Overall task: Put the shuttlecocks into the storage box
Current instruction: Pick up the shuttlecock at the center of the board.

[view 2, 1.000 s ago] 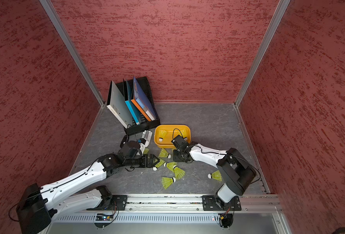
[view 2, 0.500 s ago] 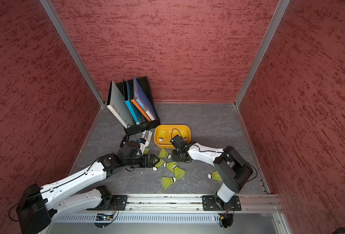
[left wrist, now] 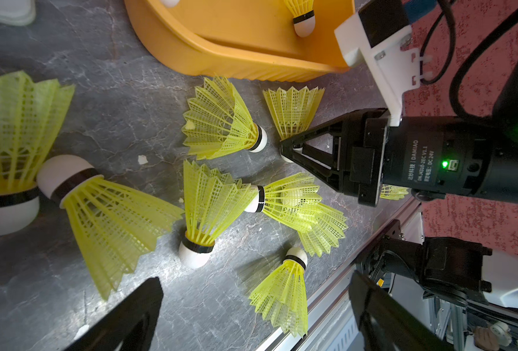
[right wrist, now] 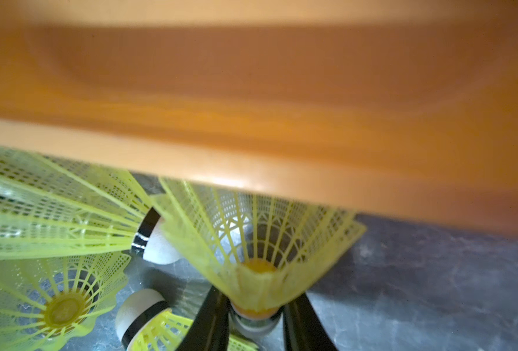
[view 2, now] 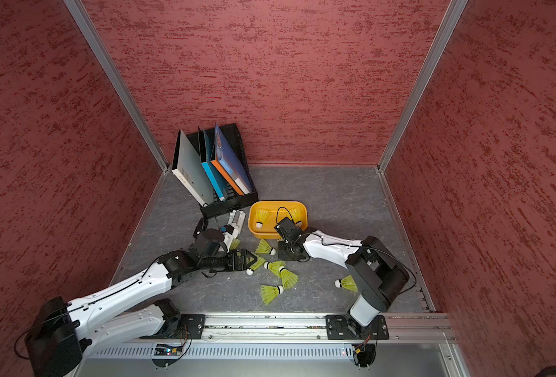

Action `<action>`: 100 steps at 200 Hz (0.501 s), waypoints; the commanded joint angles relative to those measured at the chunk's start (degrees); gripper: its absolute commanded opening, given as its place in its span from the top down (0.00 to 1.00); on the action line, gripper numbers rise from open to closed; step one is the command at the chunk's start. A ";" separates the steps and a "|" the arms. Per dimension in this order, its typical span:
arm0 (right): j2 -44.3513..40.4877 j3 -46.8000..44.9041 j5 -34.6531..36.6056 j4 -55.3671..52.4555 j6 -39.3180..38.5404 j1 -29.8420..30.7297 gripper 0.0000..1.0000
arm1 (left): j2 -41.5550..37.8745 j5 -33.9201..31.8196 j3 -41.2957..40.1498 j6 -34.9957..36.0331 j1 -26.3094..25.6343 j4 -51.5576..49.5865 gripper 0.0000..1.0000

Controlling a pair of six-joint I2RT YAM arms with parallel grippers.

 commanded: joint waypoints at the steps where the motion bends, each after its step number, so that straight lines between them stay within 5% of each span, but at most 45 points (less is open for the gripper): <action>1: -2.95 -0.63 1.62 -1.56 -0.25 0.45 0.80 | -0.69 2.19 -0.75 -0.67 0.62 3.32 0.00; 100: -11.12 -3.08 -1.40 -6.73 0.01 0.48 0.81 | 0.51 5.38 -1.86 -0.76 1.85 5.71 0.00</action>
